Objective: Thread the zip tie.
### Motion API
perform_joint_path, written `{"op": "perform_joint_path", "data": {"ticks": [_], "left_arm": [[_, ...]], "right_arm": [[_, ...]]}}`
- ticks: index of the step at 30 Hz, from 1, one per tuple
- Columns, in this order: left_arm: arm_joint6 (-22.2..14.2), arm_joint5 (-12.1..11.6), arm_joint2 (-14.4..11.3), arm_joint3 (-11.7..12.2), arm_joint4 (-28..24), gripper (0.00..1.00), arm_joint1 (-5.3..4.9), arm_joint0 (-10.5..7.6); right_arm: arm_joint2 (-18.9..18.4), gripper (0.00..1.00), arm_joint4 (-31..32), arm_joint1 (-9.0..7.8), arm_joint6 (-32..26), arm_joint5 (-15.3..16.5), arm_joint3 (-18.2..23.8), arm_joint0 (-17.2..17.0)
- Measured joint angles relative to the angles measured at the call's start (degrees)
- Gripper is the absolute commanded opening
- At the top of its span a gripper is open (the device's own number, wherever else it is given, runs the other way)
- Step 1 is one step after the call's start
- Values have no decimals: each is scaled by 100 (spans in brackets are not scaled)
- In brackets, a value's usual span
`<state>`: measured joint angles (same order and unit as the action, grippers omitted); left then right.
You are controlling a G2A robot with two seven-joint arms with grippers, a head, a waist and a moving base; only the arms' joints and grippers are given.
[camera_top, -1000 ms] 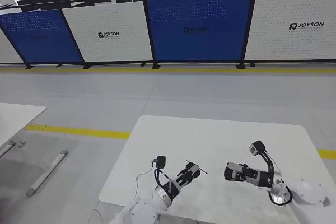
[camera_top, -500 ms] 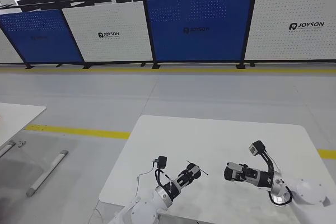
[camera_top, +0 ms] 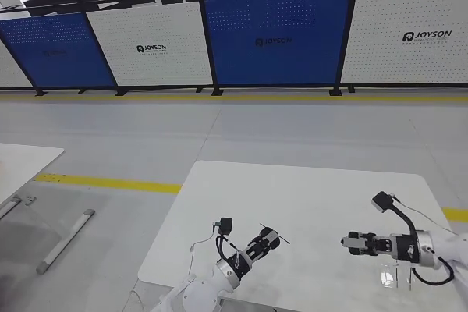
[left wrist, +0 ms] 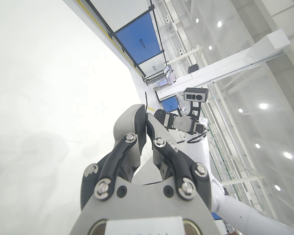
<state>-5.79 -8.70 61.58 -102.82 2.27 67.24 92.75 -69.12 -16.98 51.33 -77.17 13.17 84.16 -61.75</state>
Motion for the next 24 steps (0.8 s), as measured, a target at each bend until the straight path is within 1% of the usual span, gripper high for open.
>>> {"op": "perform_joint_path", "data": {"ticks": [1, 12, 15, 18, 20, 22, 24], "left_arm": [[0, 0, 0, 0, 0, 0, 0, 0], [0, 0, 0, 0, 0, 0, 0, 0], [0, 0, 0, 0, 0, 0, 0, 0], [0, 0, 0, 0, 0, 0, 0, 0], [0, 0, 0, 0, 0, 0, 0, 0], [0, 0, 0, 0, 0, 0, 0, 0], [0, 0, 0, 0, 0, 0, 0, 0]], "right_arm": [[-7, 100, -7, -1, 3, -47, 1, 10], [-3, 100, -11, 1, 25, -35, 0, 6], [2, 100, 144, -12, 17, -11, 109, -11], [-136, 100, 589, -94, -228, -101, 295, -6], [-219, 100, 920, -182, -262, -273, 406, -2], [-218, 100, 1111, -291, -249, -448, 445, 32], [-126, 100, 1281, -404, -247, -623, 436, 103]]}}
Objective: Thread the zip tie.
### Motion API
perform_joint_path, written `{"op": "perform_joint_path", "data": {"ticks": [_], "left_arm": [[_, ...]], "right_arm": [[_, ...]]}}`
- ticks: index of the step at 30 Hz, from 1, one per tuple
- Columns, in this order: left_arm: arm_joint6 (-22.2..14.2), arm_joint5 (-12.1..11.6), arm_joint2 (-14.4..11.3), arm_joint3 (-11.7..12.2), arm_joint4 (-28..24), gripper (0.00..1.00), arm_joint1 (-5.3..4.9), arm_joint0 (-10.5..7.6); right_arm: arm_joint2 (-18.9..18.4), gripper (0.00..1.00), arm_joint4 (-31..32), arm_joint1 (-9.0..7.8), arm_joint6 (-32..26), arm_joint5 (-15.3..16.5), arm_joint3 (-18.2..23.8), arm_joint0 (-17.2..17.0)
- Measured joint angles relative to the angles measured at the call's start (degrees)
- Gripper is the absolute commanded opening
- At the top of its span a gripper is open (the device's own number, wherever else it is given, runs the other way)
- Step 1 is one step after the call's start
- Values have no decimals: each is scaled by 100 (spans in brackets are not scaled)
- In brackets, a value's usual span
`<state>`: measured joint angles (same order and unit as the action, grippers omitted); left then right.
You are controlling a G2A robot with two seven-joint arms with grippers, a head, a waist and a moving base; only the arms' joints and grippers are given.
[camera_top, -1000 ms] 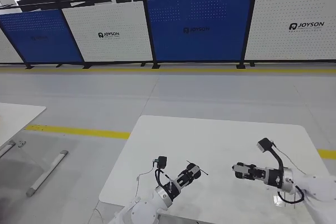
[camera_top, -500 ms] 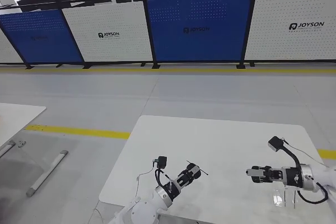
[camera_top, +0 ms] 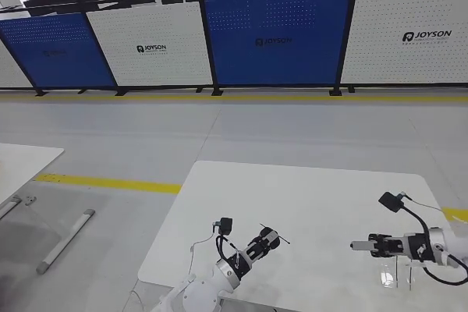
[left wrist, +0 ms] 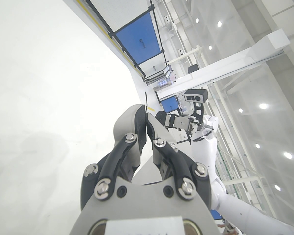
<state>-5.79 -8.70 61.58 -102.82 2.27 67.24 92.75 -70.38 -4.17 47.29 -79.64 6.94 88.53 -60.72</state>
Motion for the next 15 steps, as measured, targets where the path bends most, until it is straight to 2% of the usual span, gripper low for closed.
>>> {"op": "perform_joint_path", "data": {"ticks": [4, 6, 15], "left_arm": [[0, 0, 0, 0, 0, 0, 0, 0], [0, 0, 0, 0, 0, 0, 0, 0], [0, 0, 0, 0, 0, 0, 0, 0]], "right_arm": [[437, 100, 508, -281, 0, -525, -51, 285], [541, 100, 553, -343, 0, -678, -70, 395], [540, 100, 536, -343, -1, -684, -70, 400]]}}
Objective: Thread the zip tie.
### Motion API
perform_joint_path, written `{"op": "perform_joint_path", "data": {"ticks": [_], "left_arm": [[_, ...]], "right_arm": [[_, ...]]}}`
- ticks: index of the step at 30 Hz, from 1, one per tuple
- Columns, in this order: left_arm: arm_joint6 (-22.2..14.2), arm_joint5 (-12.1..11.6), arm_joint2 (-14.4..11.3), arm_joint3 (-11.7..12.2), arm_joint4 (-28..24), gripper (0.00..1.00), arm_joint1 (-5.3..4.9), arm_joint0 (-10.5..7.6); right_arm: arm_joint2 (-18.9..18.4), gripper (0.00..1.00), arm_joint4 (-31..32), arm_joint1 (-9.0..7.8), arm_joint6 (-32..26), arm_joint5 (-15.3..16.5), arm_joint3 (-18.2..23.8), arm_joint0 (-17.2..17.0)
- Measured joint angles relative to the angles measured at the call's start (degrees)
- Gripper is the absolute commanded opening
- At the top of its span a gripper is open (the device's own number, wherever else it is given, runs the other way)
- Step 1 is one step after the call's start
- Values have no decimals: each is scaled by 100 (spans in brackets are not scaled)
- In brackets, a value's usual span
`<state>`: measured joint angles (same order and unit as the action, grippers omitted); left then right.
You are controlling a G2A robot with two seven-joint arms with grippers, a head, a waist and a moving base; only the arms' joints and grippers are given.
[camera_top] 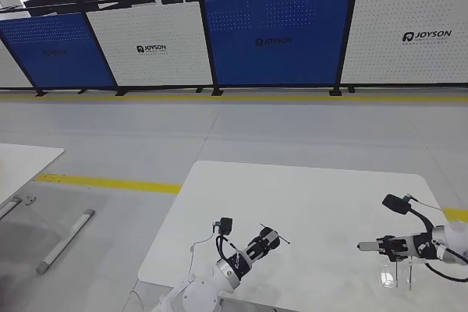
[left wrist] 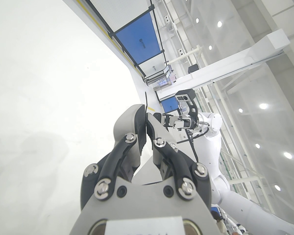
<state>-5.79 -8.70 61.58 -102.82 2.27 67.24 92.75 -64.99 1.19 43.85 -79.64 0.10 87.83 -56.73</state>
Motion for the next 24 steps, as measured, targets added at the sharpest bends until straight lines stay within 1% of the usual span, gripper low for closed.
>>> {"op": "perform_joint_path", "data": {"ticks": [6, 8, 10, 11, 13, 17, 19, 24], "left_arm": [[0, 0, 0, 0, 0, 0, 0, 0], [0, 0, 0, 0, 0, 0, 0, 0], [0, 0, 0, 0, 0, 0, 0, 0], [0, 0, 0, 0, 0, 0, 0, 0], [0, 0, 0, 0, 0, 0, 0, 0], [0, 0, 0, 0, 0, 0, 0, 0], [0, 0, 0, 0, 0, 0, 0, 0], [0, 0, 0, 0, 0, 0, 0, 0]], "right_arm": [[0, 100, 29, -1, 29, -25, -2, -14], [0, 100, 326, -18, 215, -267, 61, -68], [-56, 100, 695, -54, 316, -613, 208, -118], [-99, 100, 819, -72, 336, -730, 271, -157], [-227, 100, 1006, -117, 375, -924, 372, -259], [-558, 100, 1332, -214, 425, -1451, 530, -513], [-643, 100, 1390, -233, 477, -1591, 599, -579], [-644, 100, 1381, -232, 481, -1588, 597, -578]]}}
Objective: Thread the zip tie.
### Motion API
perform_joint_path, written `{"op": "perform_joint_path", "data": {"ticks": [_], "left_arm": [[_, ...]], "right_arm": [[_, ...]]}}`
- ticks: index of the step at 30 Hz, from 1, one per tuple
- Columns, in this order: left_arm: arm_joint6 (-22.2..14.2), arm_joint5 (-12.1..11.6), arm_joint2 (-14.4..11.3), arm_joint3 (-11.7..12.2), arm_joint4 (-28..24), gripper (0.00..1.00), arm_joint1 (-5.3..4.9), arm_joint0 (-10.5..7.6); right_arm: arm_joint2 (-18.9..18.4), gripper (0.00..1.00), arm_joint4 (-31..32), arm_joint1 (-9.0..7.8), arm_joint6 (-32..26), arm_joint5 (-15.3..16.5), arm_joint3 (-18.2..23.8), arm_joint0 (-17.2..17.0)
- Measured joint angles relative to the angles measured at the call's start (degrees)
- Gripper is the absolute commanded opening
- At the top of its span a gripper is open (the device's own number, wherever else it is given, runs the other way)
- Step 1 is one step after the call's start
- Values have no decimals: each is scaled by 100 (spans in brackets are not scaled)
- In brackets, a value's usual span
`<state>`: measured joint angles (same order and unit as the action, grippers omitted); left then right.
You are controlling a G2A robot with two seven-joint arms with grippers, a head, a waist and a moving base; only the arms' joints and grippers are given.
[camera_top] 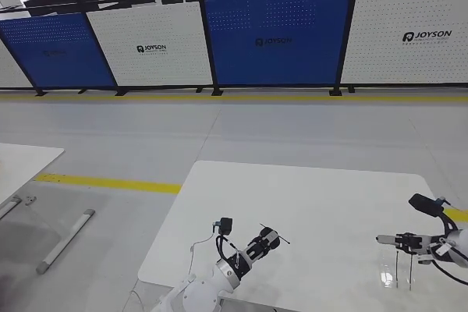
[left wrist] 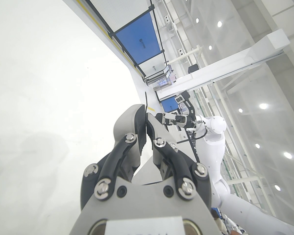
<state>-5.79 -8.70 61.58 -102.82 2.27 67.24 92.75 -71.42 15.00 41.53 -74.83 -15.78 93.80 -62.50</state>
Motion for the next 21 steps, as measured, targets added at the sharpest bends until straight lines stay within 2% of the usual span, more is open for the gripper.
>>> {"op": "perform_joint_path", "data": {"ticks": [4, 7, 11, 14, 16, 21], "left_arm": [[0, 0, 0, 0, 0, 0, 0, 0], [0, 0, 0, 0, 0, 0, 0, 0], [0, 0, 0, 0, 0, 0, 0, 0], [0, 0, 0, 0, 0, 0, 0, 0], [0, 0, 0, 0, 0, 0, 0, 0], [0, 0, 0, 0, 0, 0, 0, 0]], "right_arm": [[3, 100, 0, 1, 5, 6, 2, -5], [29, 100, 117, -6, 62, 256, 47, -47], [67, 100, 331, -48, -406, 453, 179, -3], [407, 100, 388, -90, -507, 579, 82, 151], [559, 100, 399, -106, -480, 591, 32, 235], [540, 100, 396, -105, -481, 586, 35, 229]]}}
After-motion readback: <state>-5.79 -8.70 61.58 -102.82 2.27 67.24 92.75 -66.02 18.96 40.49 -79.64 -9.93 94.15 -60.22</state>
